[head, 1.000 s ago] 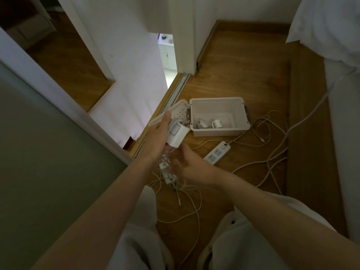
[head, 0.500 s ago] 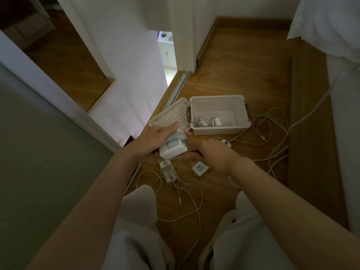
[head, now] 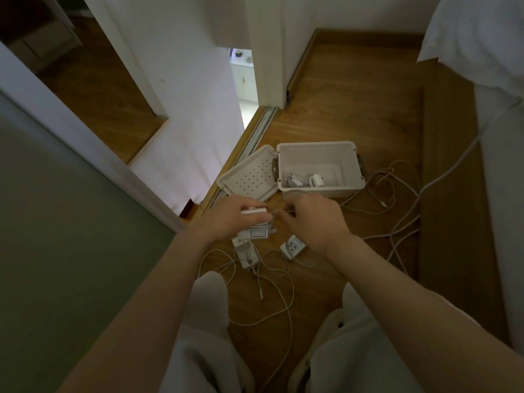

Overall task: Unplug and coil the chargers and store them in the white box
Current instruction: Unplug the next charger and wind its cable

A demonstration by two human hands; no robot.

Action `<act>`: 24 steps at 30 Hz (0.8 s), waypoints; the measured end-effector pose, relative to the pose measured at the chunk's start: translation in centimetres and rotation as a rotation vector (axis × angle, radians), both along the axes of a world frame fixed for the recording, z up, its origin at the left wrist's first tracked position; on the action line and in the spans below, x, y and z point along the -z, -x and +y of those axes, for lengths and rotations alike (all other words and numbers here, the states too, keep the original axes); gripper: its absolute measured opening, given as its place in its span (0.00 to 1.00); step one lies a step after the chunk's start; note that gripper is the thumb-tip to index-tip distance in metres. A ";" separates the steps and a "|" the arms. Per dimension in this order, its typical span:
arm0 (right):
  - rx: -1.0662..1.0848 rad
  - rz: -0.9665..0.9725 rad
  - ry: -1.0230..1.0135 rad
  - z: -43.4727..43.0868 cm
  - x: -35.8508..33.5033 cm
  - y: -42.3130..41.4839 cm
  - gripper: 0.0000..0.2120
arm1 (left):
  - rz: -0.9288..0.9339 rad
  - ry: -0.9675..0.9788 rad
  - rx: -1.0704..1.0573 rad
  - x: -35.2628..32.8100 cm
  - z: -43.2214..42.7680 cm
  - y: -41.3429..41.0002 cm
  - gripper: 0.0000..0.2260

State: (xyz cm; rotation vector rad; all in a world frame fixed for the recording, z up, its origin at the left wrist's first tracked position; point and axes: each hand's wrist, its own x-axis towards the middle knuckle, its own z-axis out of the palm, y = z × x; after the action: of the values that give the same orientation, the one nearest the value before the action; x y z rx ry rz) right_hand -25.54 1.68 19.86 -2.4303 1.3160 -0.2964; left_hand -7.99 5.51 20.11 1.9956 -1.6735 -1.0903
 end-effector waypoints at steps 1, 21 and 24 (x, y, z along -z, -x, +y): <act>0.013 -0.014 -0.023 0.1 0.0 -0.1 0.15 | -0.019 0.028 -0.022 0.1 0.0 0.1 0.17; -0.235 -0.127 -0.574 2.6 0.0 -1.3 0.13 | 0.253 0.203 -0.644 -0.1 -1.4 1.8 0.14; -0.293 -0.117 -0.469 3.1 0.7 -1.9 0.12 | 0.597 0.145 -0.737 -0.3 -1.3 2.7 0.13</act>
State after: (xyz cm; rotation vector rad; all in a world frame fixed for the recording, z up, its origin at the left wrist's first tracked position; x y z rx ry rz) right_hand -23.64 4.83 19.21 -2.1254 0.8463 -0.0412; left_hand -10.72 4.26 20.41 1.7131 -0.6135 -1.0716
